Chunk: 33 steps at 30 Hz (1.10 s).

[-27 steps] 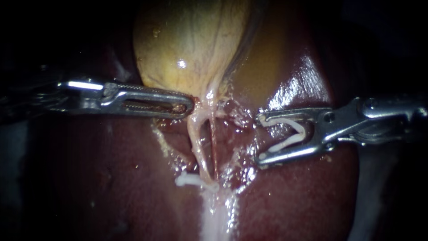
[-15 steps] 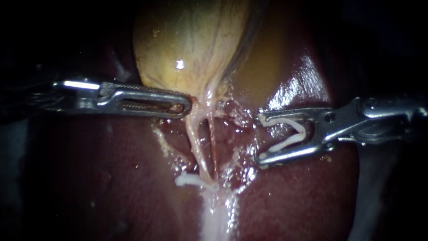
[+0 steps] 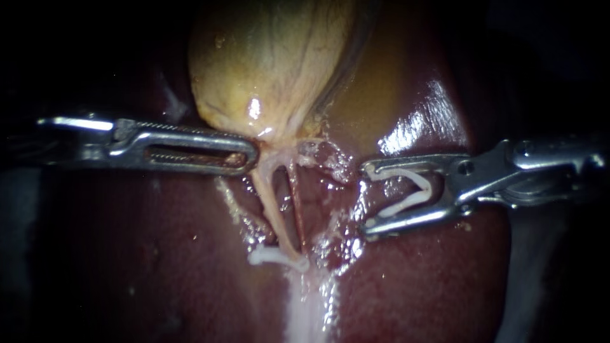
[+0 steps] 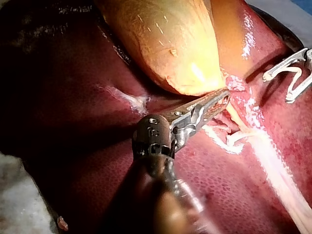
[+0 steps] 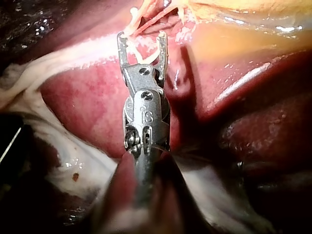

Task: Clipping second clip left tube

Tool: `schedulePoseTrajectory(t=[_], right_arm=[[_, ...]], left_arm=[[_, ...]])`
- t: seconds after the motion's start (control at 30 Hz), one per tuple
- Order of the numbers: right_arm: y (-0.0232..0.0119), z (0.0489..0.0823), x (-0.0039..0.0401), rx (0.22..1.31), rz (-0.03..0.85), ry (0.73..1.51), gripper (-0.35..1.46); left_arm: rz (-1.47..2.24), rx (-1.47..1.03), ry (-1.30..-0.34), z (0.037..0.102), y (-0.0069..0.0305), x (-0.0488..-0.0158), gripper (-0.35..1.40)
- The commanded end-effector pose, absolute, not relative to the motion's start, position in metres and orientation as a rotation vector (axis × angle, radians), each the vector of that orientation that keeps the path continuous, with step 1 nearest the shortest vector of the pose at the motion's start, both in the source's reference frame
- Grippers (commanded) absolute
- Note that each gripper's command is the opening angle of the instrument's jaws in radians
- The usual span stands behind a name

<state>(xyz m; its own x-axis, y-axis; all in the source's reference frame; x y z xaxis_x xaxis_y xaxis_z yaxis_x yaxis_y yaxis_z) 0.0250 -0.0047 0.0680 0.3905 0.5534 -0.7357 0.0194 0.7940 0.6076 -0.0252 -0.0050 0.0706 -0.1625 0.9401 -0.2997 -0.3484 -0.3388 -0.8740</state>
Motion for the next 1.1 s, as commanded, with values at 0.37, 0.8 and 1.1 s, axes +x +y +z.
schedulePoseTrajectory(t=[0.37, 0.8, 1.1], right_arm=[[-0.0087, 0.0713, 0.0302, 0.615, 0.357, 1.131, 0.50], [-0.0102, 0.0735, 0.0333, 0.626, 0.365, 1.127, 0.50], [-0.0119, 0.0750, 0.0355, 0.663, 0.365, 1.123, 0.50]], left_arm=[[1.682, -1.091, -0.812, 0.0705, -0.0051, -0.0255, -0.35], [1.681, -1.091, -0.811, 0.0701, -0.0053, -0.0259, -0.35], [1.681, -1.091, -0.809, 0.0701, -0.0055, -0.0261, -0.35]])
